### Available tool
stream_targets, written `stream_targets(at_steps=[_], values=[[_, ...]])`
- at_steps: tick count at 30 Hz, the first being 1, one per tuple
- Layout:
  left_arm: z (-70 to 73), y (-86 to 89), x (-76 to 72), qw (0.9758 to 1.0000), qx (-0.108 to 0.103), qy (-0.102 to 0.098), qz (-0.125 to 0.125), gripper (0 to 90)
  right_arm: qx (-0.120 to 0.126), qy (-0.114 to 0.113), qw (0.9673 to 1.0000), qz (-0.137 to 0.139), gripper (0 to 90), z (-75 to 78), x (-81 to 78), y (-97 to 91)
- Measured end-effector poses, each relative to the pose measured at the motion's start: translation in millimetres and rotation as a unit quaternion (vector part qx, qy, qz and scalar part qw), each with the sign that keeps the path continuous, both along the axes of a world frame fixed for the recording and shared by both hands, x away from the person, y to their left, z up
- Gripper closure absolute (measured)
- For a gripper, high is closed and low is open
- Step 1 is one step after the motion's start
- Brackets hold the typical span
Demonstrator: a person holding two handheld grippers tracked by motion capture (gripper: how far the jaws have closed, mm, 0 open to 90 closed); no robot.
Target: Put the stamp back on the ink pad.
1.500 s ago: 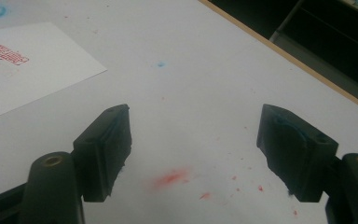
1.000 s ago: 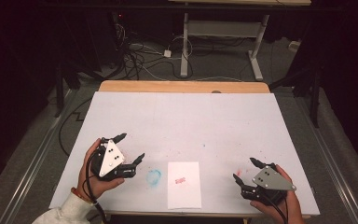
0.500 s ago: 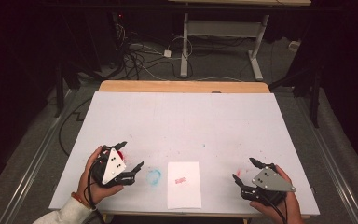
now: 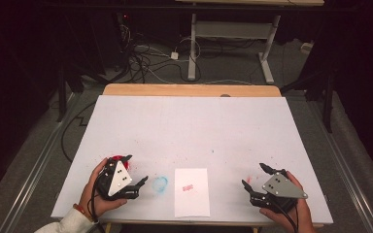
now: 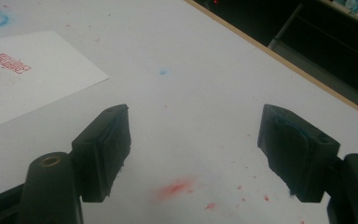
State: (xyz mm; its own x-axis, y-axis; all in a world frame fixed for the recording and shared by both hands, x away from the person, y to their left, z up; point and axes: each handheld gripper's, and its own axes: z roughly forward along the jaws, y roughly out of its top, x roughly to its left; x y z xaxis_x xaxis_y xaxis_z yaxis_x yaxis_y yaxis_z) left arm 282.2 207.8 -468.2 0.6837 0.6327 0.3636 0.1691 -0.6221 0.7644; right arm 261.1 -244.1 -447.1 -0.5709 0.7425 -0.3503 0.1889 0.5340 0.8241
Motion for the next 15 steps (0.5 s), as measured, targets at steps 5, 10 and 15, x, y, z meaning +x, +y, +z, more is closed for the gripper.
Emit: stream_targets(at_steps=[5, 10, 15], values=[[-9.1, 0.1, -0.1, 0.9998, 0.012, 0.014, -0.003, 17.2, 0.003, -0.006, 1.0, -0.002, 25.2, 0.6, -0.2, -4.0], [-9.8, 0.8, -1.8, 0.9998, 0.01, 0.016, -0.002, 17.2, 0.004, -0.01, 0.9999, -0.004, 25.1, 2.3, -0.1, -5.7], [-6.1, 2.1, -5.8, 0.9999, 0.008, 0.006, -0.001, 17.2, 0.005, -0.016, 0.9999, 0.0, 24.9, 3.7, 0.0, -4.0]])
